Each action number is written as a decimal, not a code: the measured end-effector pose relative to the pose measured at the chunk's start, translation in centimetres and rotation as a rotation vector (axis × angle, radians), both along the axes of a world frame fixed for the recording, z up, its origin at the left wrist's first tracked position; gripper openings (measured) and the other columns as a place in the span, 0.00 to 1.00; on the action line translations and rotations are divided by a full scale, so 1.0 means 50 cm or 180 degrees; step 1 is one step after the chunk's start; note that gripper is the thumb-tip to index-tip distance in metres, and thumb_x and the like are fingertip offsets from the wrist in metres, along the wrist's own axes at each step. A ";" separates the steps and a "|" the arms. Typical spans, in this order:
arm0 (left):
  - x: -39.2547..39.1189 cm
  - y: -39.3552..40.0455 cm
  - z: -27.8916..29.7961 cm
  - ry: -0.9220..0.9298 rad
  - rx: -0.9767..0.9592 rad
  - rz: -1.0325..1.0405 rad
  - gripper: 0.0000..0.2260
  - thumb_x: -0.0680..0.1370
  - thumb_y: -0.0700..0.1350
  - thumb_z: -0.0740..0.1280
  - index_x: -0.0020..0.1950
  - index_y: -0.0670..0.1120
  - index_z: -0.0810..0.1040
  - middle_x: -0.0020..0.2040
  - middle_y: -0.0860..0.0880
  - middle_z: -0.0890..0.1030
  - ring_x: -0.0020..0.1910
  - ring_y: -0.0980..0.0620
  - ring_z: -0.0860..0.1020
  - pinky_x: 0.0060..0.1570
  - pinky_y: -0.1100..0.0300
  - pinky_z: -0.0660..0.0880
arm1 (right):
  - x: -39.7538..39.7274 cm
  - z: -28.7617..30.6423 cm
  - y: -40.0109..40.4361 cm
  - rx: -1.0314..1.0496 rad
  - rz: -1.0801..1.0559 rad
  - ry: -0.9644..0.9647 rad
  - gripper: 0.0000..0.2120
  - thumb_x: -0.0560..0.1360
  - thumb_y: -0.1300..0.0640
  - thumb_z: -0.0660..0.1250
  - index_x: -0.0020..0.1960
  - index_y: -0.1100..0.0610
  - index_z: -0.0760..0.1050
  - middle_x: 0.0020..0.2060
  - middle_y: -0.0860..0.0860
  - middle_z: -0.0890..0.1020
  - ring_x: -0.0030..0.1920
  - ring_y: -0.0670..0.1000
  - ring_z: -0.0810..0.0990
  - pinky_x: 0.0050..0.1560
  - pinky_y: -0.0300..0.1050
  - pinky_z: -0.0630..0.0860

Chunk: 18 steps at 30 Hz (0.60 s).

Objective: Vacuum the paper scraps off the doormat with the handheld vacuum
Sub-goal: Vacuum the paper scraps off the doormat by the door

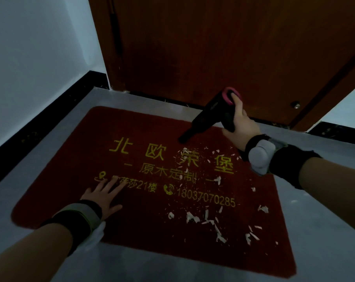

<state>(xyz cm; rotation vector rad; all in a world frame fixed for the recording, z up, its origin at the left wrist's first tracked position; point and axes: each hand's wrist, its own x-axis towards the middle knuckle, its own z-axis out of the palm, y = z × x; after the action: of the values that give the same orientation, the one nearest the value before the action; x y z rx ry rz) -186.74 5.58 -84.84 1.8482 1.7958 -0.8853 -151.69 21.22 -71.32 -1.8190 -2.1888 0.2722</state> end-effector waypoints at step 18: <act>0.001 0.008 -0.003 -0.0039 -0.0135 0.0129 0.33 0.79 0.64 0.51 0.74 0.60 0.31 0.75 0.52 0.31 0.76 0.45 0.39 0.71 0.39 0.55 | -0.057 -0.017 0.047 0.0344 -0.0436 -0.0713 0.44 0.77 0.56 0.64 0.77 0.49 0.34 0.64 0.59 0.68 0.51 0.61 0.76 0.38 0.47 0.67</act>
<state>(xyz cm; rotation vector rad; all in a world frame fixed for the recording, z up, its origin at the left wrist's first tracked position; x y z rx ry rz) -186.67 5.99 -85.00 1.7812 1.7869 -0.8884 -154.52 23.55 -72.18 -2.0105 -2.1583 -0.0813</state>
